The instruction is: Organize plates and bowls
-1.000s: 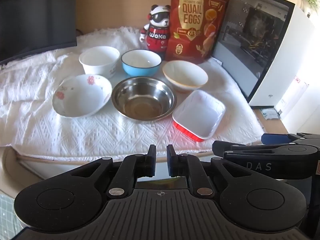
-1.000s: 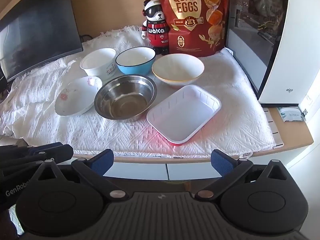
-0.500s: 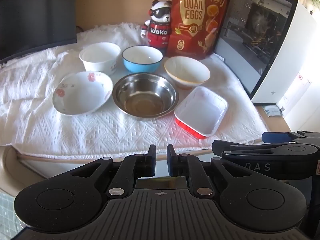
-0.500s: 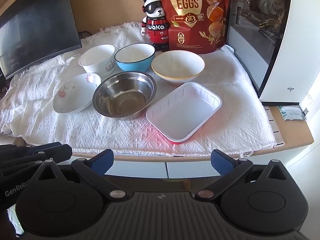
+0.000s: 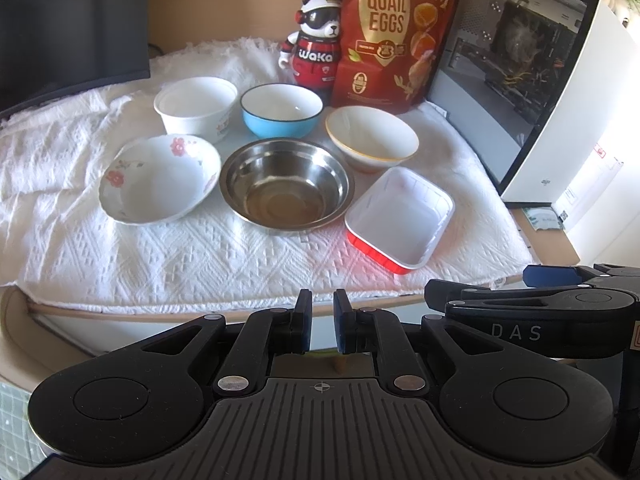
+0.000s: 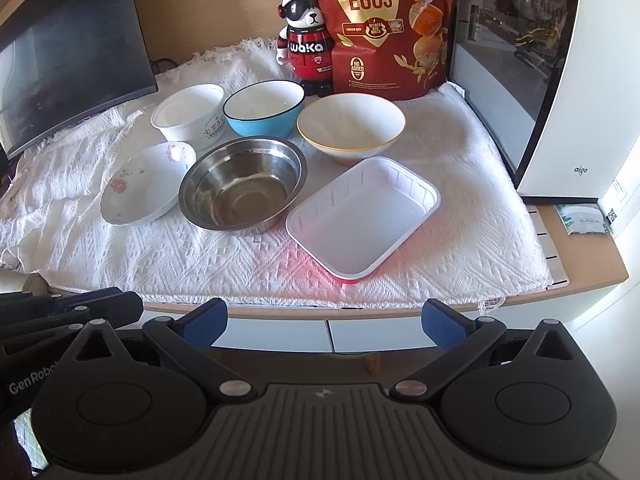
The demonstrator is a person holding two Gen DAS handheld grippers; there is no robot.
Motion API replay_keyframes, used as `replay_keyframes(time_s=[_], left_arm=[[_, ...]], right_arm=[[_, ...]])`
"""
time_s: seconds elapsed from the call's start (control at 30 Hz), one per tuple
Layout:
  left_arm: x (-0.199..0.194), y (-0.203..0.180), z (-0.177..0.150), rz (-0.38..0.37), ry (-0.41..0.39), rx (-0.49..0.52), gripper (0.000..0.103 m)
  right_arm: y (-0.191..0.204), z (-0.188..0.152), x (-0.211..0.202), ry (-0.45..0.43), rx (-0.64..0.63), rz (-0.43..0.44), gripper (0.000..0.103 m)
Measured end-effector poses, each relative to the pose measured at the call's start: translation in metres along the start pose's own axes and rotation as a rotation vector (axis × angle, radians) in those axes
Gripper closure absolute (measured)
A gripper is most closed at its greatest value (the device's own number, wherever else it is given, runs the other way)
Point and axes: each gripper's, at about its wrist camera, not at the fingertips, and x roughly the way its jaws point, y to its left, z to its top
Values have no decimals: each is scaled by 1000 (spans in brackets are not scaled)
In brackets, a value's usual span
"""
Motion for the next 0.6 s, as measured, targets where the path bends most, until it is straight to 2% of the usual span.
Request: replay_keyframes(time_s=[0.6], left_arm=[[0,1,2,-7,2,-10,90]], right_arm=[[1,-3,2,15,-3,9,0]])
